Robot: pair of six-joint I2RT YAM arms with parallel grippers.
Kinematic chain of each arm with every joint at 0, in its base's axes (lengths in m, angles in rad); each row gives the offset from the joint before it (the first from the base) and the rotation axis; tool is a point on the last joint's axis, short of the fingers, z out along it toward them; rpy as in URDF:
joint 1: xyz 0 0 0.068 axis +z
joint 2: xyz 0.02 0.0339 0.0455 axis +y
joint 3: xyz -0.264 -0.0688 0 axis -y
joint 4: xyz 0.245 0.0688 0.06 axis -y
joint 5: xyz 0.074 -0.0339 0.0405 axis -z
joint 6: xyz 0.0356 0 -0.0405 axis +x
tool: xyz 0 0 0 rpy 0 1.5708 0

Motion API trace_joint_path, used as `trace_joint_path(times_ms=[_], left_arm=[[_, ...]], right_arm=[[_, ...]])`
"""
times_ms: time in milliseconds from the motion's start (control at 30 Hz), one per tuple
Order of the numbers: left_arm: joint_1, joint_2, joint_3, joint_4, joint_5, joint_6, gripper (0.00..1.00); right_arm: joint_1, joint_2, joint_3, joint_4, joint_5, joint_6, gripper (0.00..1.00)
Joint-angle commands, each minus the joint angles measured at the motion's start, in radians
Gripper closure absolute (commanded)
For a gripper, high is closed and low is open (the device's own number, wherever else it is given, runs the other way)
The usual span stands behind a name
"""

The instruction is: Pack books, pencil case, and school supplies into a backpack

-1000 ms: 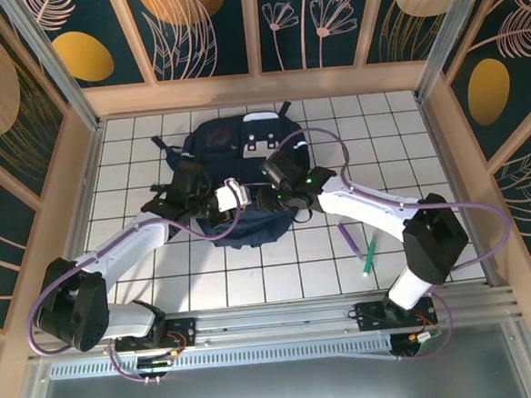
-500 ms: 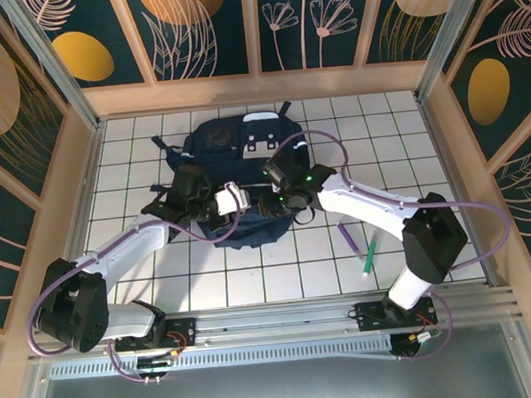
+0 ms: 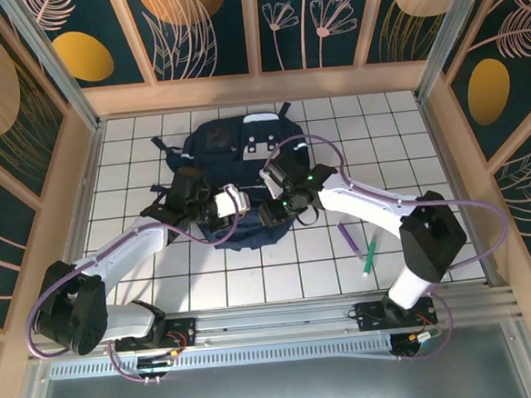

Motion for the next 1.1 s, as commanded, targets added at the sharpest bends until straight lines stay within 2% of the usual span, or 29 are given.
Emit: trace_joint_path(times_ms=[0, 100, 233, 567, 833, 900, 933, 967, 1033, 1067], left_arm=[[0.002, -0.036, -0.009, 0.023, 0.072, 0.003, 1.00], [0.002, -0.040, -0.015, 0.021, 0.078, 0.011, 1.00], [0.002, -0.031, -0.006, -0.012, 0.086, 0.037, 1.00], [0.003, -0.044, 0.013, -0.156, 0.000, 0.151, 1.00], [0.005, -0.063, -0.014, -0.174, -0.054, 0.166, 1.00], [0.005, -0.067, -0.014, -0.175, -0.045, 0.161, 1.00], [0.005, -0.069, -0.015, -0.172, -0.032, 0.160, 1.00], [0.004, -0.070, -0.015, -0.167, -0.017, 0.153, 1.00], [0.004, -0.072, -0.014, -0.156, 0.000, 0.142, 1.00], [0.005, -0.073, -0.014, -0.148, 0.003, 0.135, 1.00]], right_arm=[[0.000, 0.028, 0.024, -0.007, 0.016, -0.042, 0.66], [-0.002, 0.041, 0.037, -0.019, 0.069, -0.043, 0.79], [-0.011, 0.031, 0.032, -0.015, 0.045, -0.054, 1.00], [-0.068, -0.070, -0.079, 0.036, -0.066, -0.082, 1.00], [-0.102, -0.106, -0.137, 0.054, 0.008, -0.084, 1.00], [-0.112, -0.105, -0.143, 0.056, -0.025, -0.089, 1.00], [-0.111, -0.108, -0.148, 0.062, -0.069, -0.100, 0.82], [-0.108, -0.111, -0.147, 0.069, -0.127, -0.108, 0.71], [-0.092, -0.116, -0.148, 0.087, -0.207, -0.111, 0.60], [-0.082, -0.114, -0.148, 0.096, -0.240, -0.109, 0.58]])
